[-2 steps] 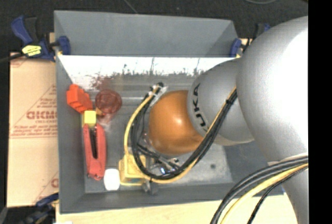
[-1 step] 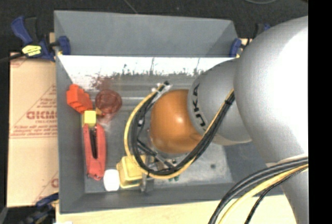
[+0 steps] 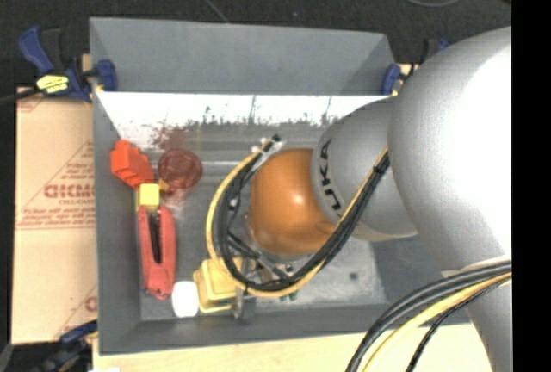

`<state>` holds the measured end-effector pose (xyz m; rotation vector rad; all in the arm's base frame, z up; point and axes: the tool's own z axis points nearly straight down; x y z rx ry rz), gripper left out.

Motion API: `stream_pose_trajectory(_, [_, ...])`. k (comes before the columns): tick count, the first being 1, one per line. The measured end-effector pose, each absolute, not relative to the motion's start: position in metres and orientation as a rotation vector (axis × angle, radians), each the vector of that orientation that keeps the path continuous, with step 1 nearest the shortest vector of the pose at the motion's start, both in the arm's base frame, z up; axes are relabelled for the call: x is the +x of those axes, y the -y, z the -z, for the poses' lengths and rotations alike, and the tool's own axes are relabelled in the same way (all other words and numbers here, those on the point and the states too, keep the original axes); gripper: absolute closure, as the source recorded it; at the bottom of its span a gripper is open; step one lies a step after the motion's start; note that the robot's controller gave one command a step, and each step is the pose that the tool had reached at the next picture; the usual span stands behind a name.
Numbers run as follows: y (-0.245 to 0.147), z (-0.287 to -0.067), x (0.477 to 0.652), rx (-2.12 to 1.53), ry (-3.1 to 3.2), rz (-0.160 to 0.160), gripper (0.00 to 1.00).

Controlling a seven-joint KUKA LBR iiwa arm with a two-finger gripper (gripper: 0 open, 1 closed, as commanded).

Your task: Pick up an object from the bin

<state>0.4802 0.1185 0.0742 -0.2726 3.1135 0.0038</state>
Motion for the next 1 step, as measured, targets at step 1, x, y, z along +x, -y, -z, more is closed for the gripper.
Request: stream_pose_trajectory(1, [-0.1181,-0.0819,0.4788,-0.272,-3.118,-0.003,1.00])
